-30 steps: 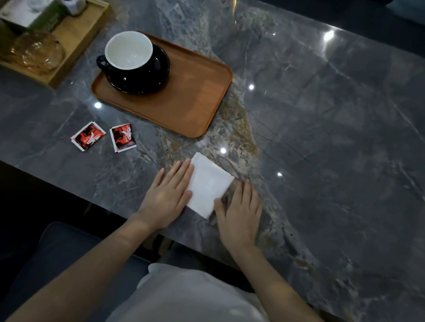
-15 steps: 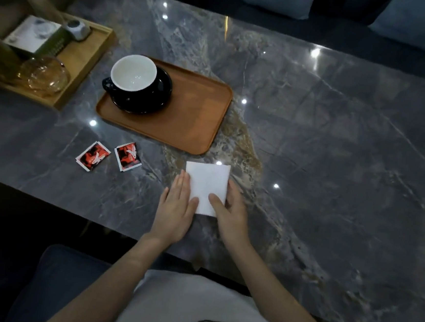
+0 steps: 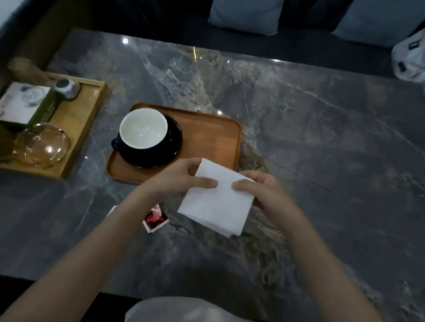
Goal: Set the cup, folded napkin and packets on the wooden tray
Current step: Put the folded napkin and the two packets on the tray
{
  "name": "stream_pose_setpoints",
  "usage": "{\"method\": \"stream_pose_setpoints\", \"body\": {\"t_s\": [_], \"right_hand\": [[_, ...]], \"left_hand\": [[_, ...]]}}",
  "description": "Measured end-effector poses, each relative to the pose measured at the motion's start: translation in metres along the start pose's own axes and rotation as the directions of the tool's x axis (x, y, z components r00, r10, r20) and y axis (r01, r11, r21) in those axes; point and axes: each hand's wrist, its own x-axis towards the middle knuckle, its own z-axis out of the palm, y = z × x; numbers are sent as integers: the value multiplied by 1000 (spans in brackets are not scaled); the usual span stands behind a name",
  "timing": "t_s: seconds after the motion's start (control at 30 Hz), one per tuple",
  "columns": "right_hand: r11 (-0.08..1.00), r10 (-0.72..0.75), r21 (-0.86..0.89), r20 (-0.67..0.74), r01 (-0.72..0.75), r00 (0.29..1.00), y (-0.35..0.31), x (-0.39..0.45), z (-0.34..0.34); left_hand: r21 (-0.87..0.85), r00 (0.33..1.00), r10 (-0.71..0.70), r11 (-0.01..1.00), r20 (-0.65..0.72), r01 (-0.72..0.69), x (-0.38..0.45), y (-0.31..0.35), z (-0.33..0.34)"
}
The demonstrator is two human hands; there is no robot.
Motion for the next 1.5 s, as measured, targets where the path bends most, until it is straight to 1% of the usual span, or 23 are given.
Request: {"method": "stream_pose_setpoints", "body": {"t_s": [0.07, 0.13, 0.2, 0.3, 0.4, 0.5, 0.6, 0.67, 0.8, 0.93, 1.0, 1.07, 1.17, 1.23, 1.33, 1.43, 1.5], "right_hand": [[997, 7, 75, -42, -4, 999, -11, 15, 5], [988, 14, 157, -92, 1, 996, -22, 29, 7], [972, 23, 236, -117, 5, 993, -28, 42, 8], [952, 75, 305, -170, -20, 983, -32, 65, 6], [944, 143, 325, -267, -51, 953, -29, 90, 4], [970, 162, 234, -404, -70, 900, -25, 118, 5], [997, 78, 20, -506, -78, 859, -25, 141, 5], [989, 5, -123, -542, -85, 840, -25, 153, 5], [943, -71, -301, -591, -138, 803, -21, 171, 3], [889, -199, -440, -620, -127, 759, -20, 178, 5], [853, -268, -506, -630, -124, 729, -17, 180, 9], [831, -301, -536, -658, -149, 690, -15, 182, 14], [801, -350, -576, -672, -164, 653, -13, 182, 20], [794, -376, -594, -649, -131, 662, -14, 180, 20], [738, -386, -664, -557, -116, 735, -16, 176, 19], [683, -324, -718, -464, -135, 825, -22, 171, 14], [668, -244, -728, -410, -154, 879, -28, 166, 10]], "left_hand": [[-117, 998, -43, 992, 36, 47, 8, 2, -14], [-257, 996, -78, 963, 36, 85, 18, 2, -23], [-344, 996, -85, 935, 25, 88, 32, 0, -31], [-395, 994, -90, 917, -62, 58, 55, 0, -39], [-375, 977, -94, 927, -189, 17, 77, 1, -39], [-274, 947, -81, 962, -310, -7, 100, 2, -40], [-29, 890, -42, 999, -455, 32, 124, 3, -41], [128, 857, -10, 988, -515, 89, 137, 2, -42], [333, 840, 70, 933, -539, 136, 152, 3, -43], [518, 832, 171, 841, -528, 155, 164, 1, -44], [573, 834, 205, 805, -512, 154, 165, 0, -44], [635, 847, 225, 756, -482, 160, 165, 1, -44], [658, 857, 201, 728, -474, 194, 166, 3, -45], [665, 867, 174, 715, -466, 214, 167, 6, -46], [713, 885, 171, 665, -433, 221, 167, 12, -46], [772, 908, 175, 601, -381, 209, 164, 16, -47], [760, 917, 137, 612, -374, 218, 161, 22, -49]]}}
